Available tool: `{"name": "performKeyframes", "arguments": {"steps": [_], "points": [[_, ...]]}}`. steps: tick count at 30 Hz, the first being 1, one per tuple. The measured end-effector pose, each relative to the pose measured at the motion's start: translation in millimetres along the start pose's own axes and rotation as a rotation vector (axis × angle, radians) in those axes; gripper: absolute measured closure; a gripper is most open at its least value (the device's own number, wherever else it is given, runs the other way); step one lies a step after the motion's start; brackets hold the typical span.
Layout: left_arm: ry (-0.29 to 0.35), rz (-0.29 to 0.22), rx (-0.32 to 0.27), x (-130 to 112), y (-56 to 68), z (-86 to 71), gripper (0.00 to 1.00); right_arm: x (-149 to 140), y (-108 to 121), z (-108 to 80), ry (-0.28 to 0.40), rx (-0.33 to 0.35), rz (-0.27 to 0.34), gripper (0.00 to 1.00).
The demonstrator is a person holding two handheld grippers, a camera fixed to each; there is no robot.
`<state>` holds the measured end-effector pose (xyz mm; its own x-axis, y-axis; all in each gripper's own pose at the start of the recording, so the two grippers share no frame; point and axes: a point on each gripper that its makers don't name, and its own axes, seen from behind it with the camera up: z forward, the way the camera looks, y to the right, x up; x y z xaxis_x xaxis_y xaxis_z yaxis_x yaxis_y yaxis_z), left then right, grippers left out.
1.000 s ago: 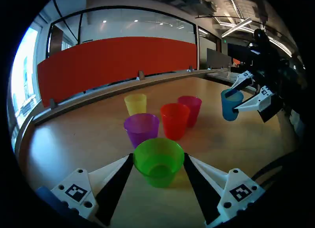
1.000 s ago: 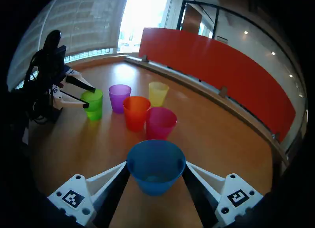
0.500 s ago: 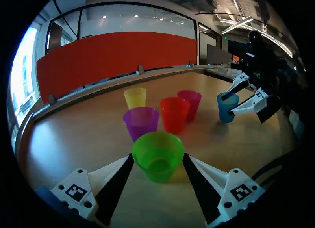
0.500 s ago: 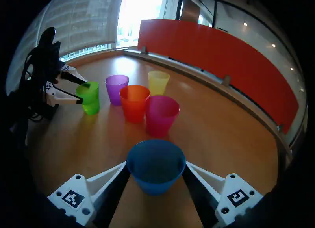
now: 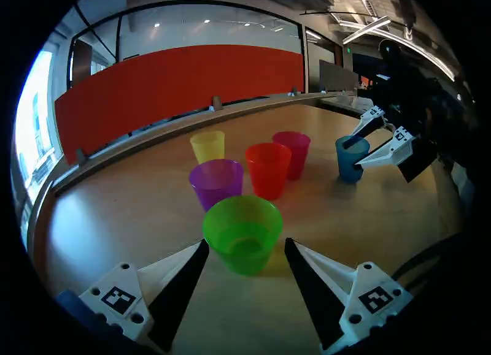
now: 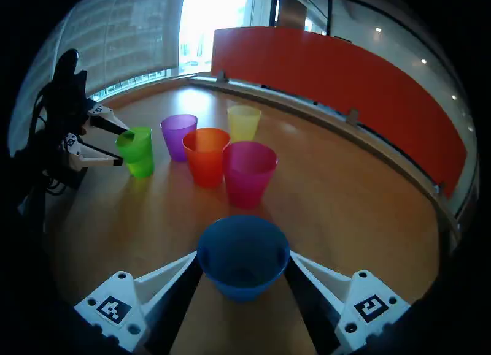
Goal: Pour water
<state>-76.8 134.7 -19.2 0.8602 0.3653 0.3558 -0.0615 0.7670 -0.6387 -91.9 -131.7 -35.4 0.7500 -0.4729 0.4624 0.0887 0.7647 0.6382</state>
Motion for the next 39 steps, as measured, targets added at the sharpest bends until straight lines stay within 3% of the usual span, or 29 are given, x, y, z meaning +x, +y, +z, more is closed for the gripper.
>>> {"name": "performKeyframes", "arguments": {"steps": [9,21,30,39], "points": [[-0.005,-0.026,-0.004,-2,2.6,-3.2,0.08,-13,5,-2.7,-0.028,-0.025,-0.02,0.07],[-0.014,-0.018,0.003,-6,4.0,-11.9,0.09,-24,6,-4.0,-0.041,-0.03,-0.012,0.01],[-0.027,-0.054,0.025,-15,-2.4,-23.2,0.08,-36,4,-11.1,-0.054,-0.038,0.003,0.01],[-0.025,-0.083,0.094,-24,-18.6,-42.0,0.08,-45,7,-27.4,-0.06,-0.064,0.009,0.01]]}}
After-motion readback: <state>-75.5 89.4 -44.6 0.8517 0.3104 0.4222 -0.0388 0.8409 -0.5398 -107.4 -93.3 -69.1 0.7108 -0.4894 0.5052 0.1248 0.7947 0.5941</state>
